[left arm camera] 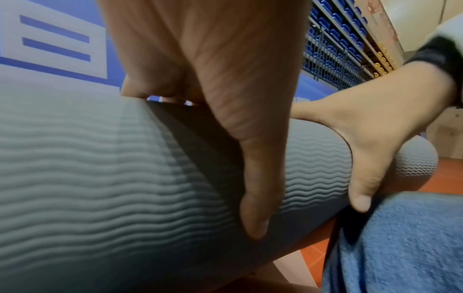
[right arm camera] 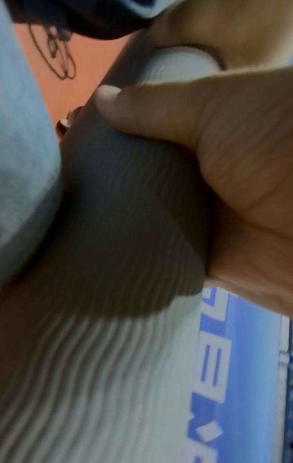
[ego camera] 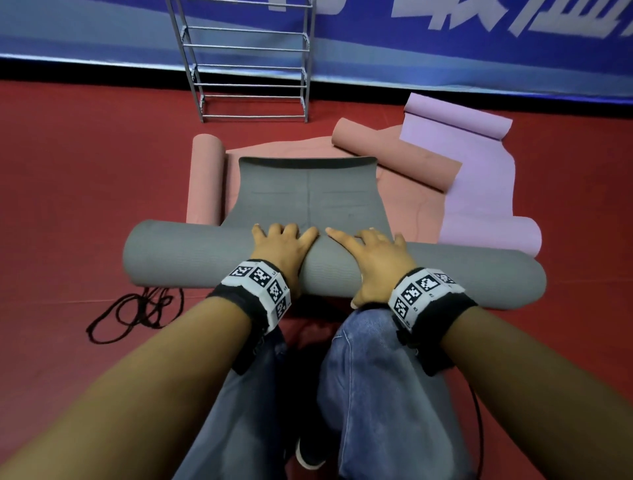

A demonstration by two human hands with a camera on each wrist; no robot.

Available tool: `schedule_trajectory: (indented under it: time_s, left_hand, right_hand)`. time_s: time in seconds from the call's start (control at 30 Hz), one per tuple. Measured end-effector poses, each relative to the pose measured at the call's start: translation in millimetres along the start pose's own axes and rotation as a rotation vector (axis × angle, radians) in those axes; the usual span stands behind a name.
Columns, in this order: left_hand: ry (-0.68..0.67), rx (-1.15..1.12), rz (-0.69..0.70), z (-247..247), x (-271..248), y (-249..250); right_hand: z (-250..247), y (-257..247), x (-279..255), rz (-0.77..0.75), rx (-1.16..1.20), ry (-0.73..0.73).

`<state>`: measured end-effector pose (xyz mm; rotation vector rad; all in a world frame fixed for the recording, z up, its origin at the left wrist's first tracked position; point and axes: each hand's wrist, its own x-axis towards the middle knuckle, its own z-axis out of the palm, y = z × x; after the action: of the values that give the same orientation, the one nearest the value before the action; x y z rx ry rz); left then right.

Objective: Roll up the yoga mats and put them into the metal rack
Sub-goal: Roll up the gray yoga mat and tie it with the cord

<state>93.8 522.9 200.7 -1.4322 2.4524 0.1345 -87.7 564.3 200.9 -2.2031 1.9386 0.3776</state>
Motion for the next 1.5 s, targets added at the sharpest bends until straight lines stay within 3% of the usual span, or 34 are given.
schedule_trajectory:
  time_s: [0.5,0.63,0.73,0.8,1.03,1.17,1.27,1.4,1.5]
  left_hand:
    - [-0.061,0.042,0.06,-43.1,-22.7,0.2]
    - [-0.255,-0.041,0.078,-66.8,-27.0,-4.3]
    - [-0.317,-0.088,0.071,-66.9,-28.5,-9.7]
    - [-0.297,-0.131,0.076,-59.2,-31.8,-10.6]
    - [-0.041,-0.035,0.074,-34.4,-46.1,-2.2]
    - [-0.128,-0.176,0.08,-45.0,-28.4,-14.2]
    - [-0.177,-0.296,0.068,-48.4,-16.4,-22.3]
    - [-0.232,-0.376,0.025,-42.1,-5.8,-24.4]
    - [-0.201,-0.306,0.023,-37.3,-4.0,-22.9]
  right_hand:
    - [-39.7,-4.2,-24.8,-0.088,0.055,-0.029]
    - [-58.0,-1.0,-33.3,-0.133,0.141,-0.128]
    - [-61.5,-0.7,-31.3,-0.157,0.163,-0.19]
    - [-56.8,0.4,-25.3,-0.149,0.202,-0.229]
    - [-48.9,7.0,-9.3,-0.117,0.324,-0.325]
    - [-45.5,8.0,-11.7,-0.109,0.266,-0.192]
    - [-36.1,3.6,-26.4,-0.105,0.078,-0.058]
    - [-15.9,-2.5,-26.9,-0.047,-0.013,-0.016]
    - [-13.7,-1.7,-21.2,-0.044,0.014,0.008]
